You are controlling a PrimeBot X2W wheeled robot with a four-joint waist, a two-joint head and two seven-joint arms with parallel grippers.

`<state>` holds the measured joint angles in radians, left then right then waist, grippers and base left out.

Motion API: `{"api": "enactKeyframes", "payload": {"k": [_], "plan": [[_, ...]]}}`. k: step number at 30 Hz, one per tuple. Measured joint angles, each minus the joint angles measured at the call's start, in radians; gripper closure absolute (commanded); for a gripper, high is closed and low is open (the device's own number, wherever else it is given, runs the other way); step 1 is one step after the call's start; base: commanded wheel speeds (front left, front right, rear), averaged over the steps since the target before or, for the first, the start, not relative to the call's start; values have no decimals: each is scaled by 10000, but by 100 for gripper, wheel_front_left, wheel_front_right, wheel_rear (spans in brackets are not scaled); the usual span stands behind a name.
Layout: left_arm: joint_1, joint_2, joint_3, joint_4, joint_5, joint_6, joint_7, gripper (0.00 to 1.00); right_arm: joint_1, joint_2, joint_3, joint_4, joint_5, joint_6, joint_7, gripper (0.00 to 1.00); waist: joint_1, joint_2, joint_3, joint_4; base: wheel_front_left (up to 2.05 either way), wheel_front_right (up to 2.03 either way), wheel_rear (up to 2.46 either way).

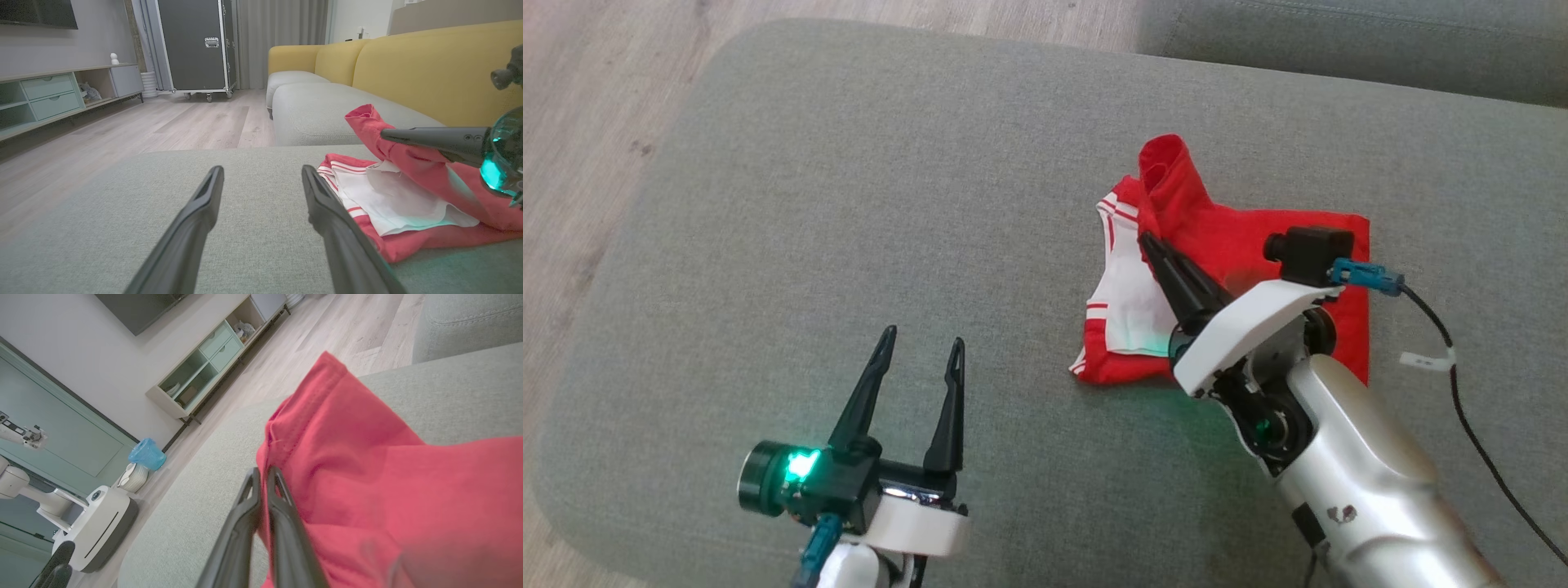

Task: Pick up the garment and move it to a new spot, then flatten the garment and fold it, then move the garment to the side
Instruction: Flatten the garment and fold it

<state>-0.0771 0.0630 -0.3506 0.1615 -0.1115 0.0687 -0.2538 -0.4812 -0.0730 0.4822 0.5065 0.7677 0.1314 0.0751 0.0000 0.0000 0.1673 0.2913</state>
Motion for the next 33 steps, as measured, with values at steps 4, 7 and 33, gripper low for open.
{"api": "enactKeyframes", "payload": {"k": [4, 7, 33], "plan": [[-16, -42, -15, 54, 73, -71, 0, 0, -284, -2, 441, 537, 397, 0, -497, 0, 0, 0, -32, 7, 0, 0, 0], [-14, -56, 0, 144, 73, -73, 0, 0, -498, 10, 867, 640, 1011, 0, -1114, 0, 0, 0, -124, -78, 0, 0, 0], [1290, -54, 982, 263, -140, 54, 0, 0, 3446, -2150, -2420, -1787, -2151, 0, -3239, 0, -2, 0, -1957, -1980, 0, 0, 0]]}}
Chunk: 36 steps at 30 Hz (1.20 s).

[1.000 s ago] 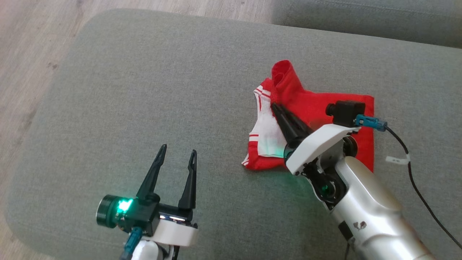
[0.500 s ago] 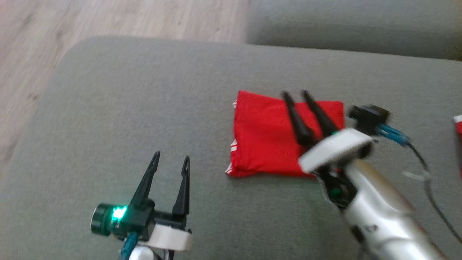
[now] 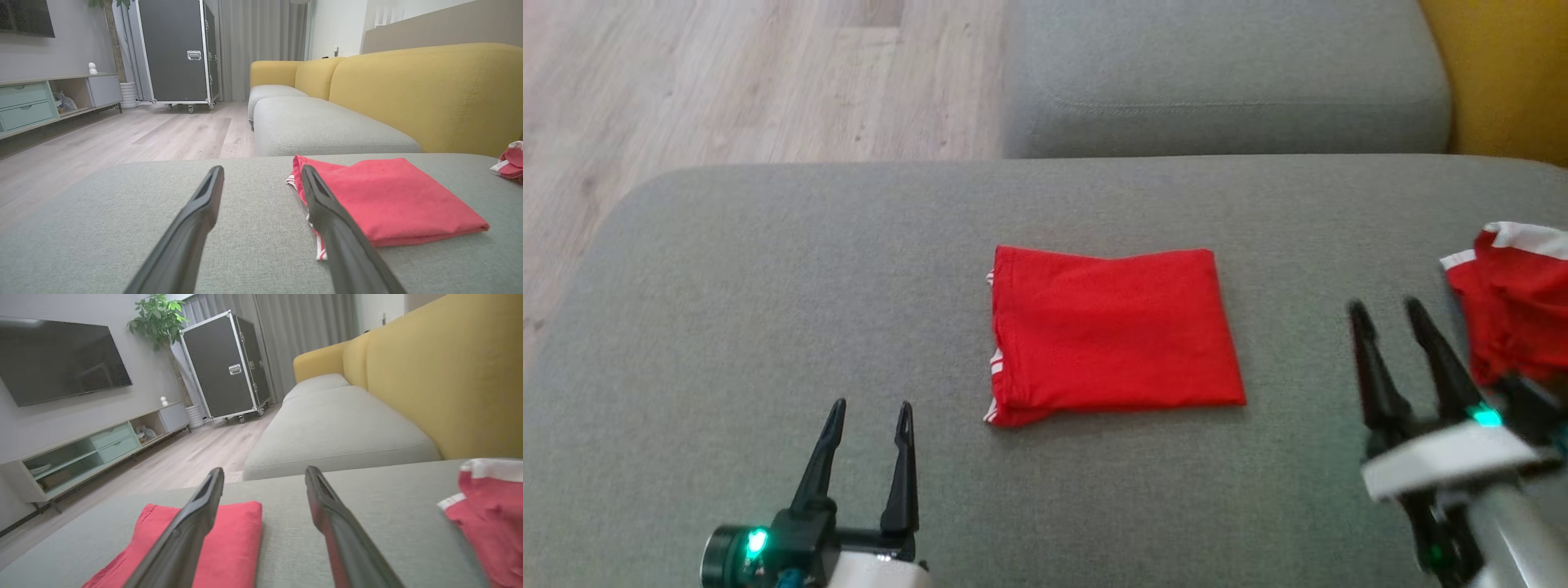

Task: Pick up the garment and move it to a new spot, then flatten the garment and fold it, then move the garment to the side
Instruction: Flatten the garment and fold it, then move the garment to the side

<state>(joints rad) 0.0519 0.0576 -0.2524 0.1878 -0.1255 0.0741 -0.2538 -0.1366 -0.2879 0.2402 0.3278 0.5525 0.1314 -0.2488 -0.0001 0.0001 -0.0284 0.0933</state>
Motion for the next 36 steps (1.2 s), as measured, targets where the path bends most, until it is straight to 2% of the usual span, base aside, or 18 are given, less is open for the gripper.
{"api": "enactKeyframes", "payload": {"k": [5, 14, 23, 36], "plan": [[322, -2, 268, -6, -102, 17, 0, 0, 1645, 554, -1156, -1020, -1047, 0, -19, 0, 0, 0, -196, -209, 0, 0, 0], [635, 6, 571, -107, -33, -40, 0, 0, 2540, 809, -1436, -1436, -2406, 0, -19, 0, 0, 0, -381, -335, 0, 0, 0], [733, 6, 654, -255, 127, -127, 0, 0, 2557, 1055, -1448, -1452, -2644, 0, -19, 0, 1, 0, -341, -395, 0, 0, 0], [732, 0, 669, -290, 215, -123, 0, 0, 2557, 1081, -1344, -1409, -2824, 0, -19, 0, 1, 0, -326, -362, 0, 0, 0]]}}
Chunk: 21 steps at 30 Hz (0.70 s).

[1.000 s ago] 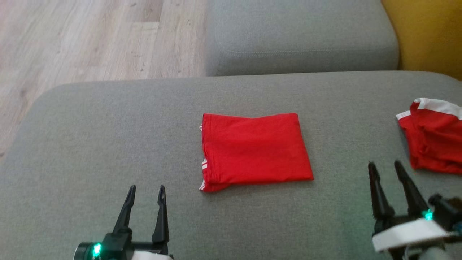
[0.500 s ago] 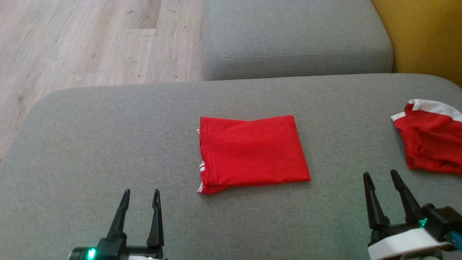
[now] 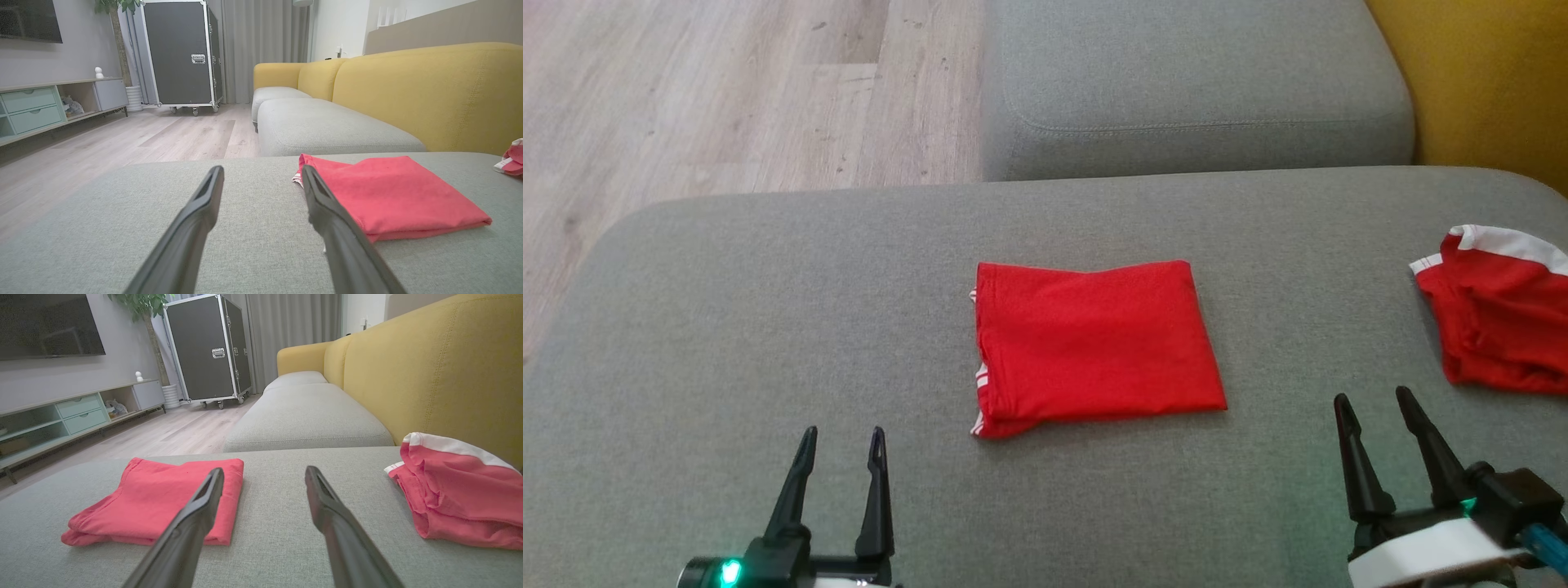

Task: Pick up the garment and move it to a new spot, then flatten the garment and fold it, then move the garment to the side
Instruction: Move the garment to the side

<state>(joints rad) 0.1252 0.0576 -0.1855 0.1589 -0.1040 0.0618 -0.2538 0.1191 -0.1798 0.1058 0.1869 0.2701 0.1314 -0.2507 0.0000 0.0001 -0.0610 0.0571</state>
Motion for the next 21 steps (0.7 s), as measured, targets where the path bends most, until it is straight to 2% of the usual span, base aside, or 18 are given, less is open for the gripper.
{"api": "enactKeyframes", "payload": {"k": [16, 21], "plan": [[-4, -2, 92, -84, 81, -2, 0, 0, -5, 25, 19, 245, -79, 0, 0, 0, 0, 0, 209, 6, 0, 0, 0], [-16, -4, 54, -142, 86, -4, 0, 0, -112, -69, 151, 857, -138, 0, 0, 0, 0, 0, 441, 100, 0, 0, 0]]}}
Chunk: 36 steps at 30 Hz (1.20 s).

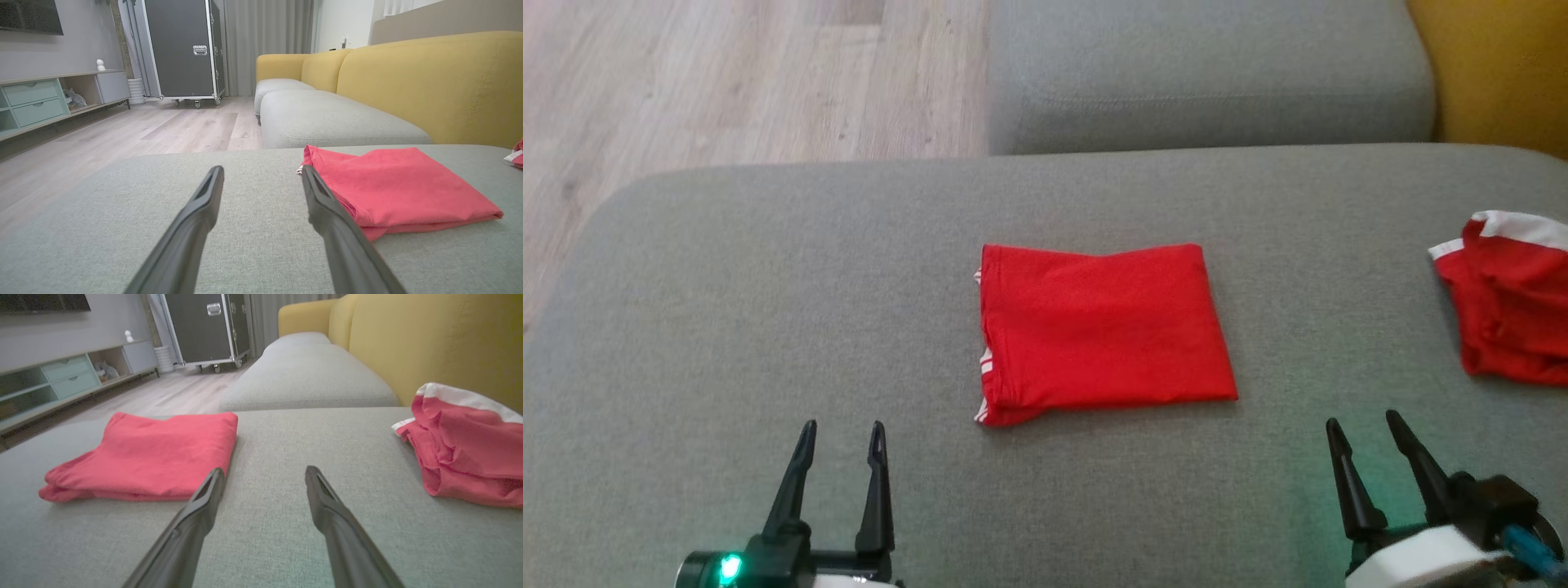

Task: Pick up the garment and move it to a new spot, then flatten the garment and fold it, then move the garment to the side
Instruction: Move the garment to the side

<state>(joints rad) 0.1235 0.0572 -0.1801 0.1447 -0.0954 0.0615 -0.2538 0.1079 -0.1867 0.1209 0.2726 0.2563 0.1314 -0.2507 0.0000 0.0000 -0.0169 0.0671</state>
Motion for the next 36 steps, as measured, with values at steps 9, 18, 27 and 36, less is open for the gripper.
{"api": "enactKeyframes", "payload": {"k": [9, 18, 27, 36], "plan": [[-492, -6, -165, -88, 56, -35, 2, 0, -2046, -174, 295, 2165, 293, 0, 422, 0, 4, 0, 877, 338, 0, 0, 0], [-966, -17, -443, -201, 86, -201, 0, 0, -4242, -211, 1016, 3423, 2416, 0, 2679, 0, 2, 0, 1491, 826, 0, 0, 0], [-1198, -33, -706, -148, 84, -244, 0, 0, -5186, -596, 2004, 4136, 3749, 0, 3745, 92, 1, 0, 1731, 1254, 0, 0, 0], [-1223, -35, -786, -125, 67, -84, 0, 0, -5423, -836, 2633, 4234, 4533, 0, 3593, 100, 0, 0, 1826, 1140, 0, 0, 0]]}}
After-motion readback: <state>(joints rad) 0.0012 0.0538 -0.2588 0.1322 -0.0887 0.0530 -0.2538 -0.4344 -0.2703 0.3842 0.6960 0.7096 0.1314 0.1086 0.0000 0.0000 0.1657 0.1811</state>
